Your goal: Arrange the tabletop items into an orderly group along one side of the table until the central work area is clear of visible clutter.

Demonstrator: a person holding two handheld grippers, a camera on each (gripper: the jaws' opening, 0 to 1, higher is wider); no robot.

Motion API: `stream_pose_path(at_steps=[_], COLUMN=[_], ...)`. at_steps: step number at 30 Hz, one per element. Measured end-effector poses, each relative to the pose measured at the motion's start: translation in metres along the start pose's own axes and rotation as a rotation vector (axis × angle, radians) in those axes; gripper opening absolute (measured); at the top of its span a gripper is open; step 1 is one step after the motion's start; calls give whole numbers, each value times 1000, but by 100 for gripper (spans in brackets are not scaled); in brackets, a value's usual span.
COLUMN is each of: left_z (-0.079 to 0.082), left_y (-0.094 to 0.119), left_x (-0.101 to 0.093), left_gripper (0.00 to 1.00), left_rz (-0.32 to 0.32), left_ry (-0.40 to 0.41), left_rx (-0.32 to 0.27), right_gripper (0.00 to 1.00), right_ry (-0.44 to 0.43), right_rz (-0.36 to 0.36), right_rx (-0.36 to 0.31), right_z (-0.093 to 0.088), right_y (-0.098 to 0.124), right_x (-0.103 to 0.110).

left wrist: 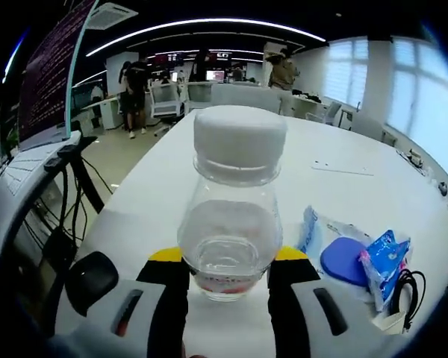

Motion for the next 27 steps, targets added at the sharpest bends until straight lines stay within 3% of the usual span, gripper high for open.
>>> stream_pose_path(at_steps=[11,16,27], left_z=[1,3,-3], left_y=[-3,0,34], left_x=[1,2,15], left_gripper=[41,46,50], left_rz=[-33,-66,-89], left_ry=[7,17,50], left_rx=[4,-1,-7], right_gripper=[74,74,74], right_ry=[-2,1,5], right_rz=[8,14,44], right_rx=[6,1,2], right_z=[-1,2,3], right_y=[-3,-7,-20], right_x=[0,1,6])
Point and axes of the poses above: the point that each gripper's makers call its tool centre point, and the gripper's own axes: y roughly backward along the fingers, x roughly to its left, z roughly out of its top, the point moved 5 cm from there along y, roughly backward along the fingers, and after that the axes turned 10 degrees about z, right-handed, at the moved point
